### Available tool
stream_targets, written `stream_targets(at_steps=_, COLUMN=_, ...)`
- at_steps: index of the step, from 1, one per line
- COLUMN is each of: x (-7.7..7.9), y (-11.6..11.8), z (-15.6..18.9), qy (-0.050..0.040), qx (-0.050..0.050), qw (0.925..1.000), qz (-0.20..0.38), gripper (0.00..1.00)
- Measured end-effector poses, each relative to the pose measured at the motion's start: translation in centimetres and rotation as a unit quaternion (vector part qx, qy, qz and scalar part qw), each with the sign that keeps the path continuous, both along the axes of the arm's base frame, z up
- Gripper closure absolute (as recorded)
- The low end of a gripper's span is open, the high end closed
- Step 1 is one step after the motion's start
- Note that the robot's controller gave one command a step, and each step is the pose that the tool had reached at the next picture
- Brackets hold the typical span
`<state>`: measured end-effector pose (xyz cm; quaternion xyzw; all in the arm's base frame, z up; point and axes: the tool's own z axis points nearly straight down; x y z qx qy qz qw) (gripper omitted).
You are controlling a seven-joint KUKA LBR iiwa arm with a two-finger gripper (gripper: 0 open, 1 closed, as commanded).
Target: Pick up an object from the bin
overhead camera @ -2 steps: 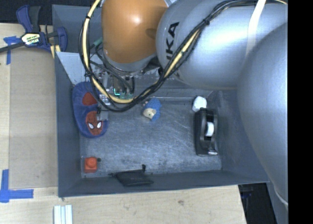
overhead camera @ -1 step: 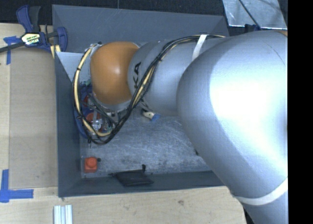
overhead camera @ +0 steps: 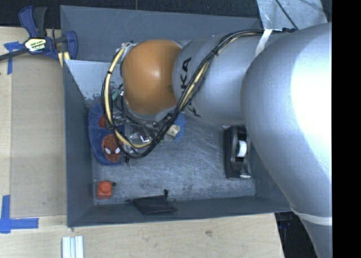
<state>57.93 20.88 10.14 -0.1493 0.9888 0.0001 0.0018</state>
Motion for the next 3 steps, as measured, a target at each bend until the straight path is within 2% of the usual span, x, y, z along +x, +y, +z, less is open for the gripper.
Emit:
stream_targets(at_steps=1, x=-0.4, y=2.4, z=-0.1, qy=-0.0013, qx=0.0, qw=0.9748, qz=0.223, gripper=0.0)
stream_targets(at_steps=2, x=-1.6, y=2.1, z=-2.7, qy=-0.0054, qx=-0.003, qw=0.9062, qz=0.423, gripper=0.0)
stream_targets(at_steps=3, x=-7.1, y=2.7, z=-2.3, qy=-0.0152, qx=-0.007, qw=0.7563, qz=0.654, gripper=0.0)
